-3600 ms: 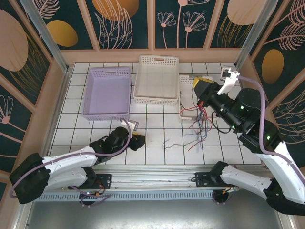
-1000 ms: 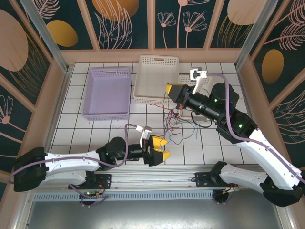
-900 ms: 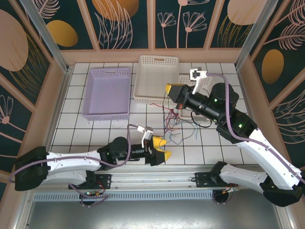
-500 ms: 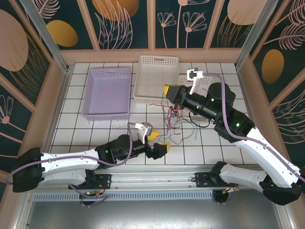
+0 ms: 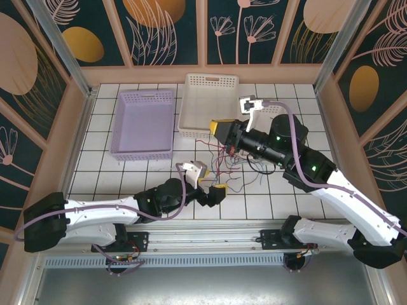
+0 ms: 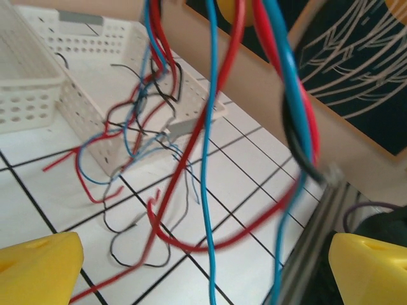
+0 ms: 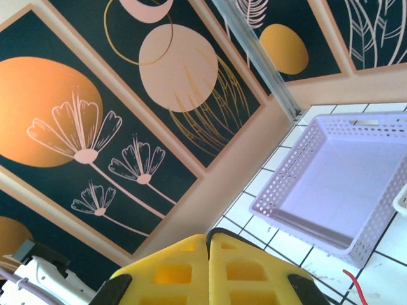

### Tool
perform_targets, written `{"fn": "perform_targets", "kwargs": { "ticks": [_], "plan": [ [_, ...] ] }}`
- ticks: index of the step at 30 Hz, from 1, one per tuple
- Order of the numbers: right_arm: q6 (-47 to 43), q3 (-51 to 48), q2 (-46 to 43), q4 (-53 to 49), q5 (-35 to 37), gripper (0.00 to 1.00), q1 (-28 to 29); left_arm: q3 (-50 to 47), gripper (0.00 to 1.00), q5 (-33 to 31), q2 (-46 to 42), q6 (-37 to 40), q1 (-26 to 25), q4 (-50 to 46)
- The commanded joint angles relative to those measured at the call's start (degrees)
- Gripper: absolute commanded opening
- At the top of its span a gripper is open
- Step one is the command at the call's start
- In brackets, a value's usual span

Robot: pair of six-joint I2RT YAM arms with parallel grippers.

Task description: Untangle the cables

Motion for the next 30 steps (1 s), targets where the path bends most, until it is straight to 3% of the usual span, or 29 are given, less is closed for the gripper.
{"fn": "perform_targets", "kwargs": {
  "ticks": [1,5,8,17,23,27,30],
  "plan": [
    [0.24,1.12,-0.05,3.56,2.27,0.00,2.00,1.46,0.99,-6.42,0.10,3.03,-0.13,3.63],
    [0.17,0.91,-0.08,4.06,3.40,0.00,3.42,0.96,0.97,-8.46,0.91,4.32,-0.14,6.08],
    [0.48,0.81,-0.05,4.75,3.07,0.00,4.03,0.95,0.91,-7.96,2.05,4.87,-0.13,7.77],
    [0.44,1.83,0.12,4.73,3.67,0.00,5.63,-0.64,0.34,-6.97,2.95,5.15,-0.10,11.67],
    [0.50,1.44,-0.15,5.52,4.15,0.00,6.30,-2.68,0.18,-6.24,1.27,5.02,-0.03,13.73],
    [0.33,1.48,-0.51,5.27,5.32,0.00,6.53,-3.24,0.00,-5.27,0.39,4.96,-0.07,13.50],
    [0.10,1.34,-1.04,4.85,6.54,0.00,6.48,-3.94,0.00,-4.83,-1.08,4.40,-0.05,12.78]
  ]
}}
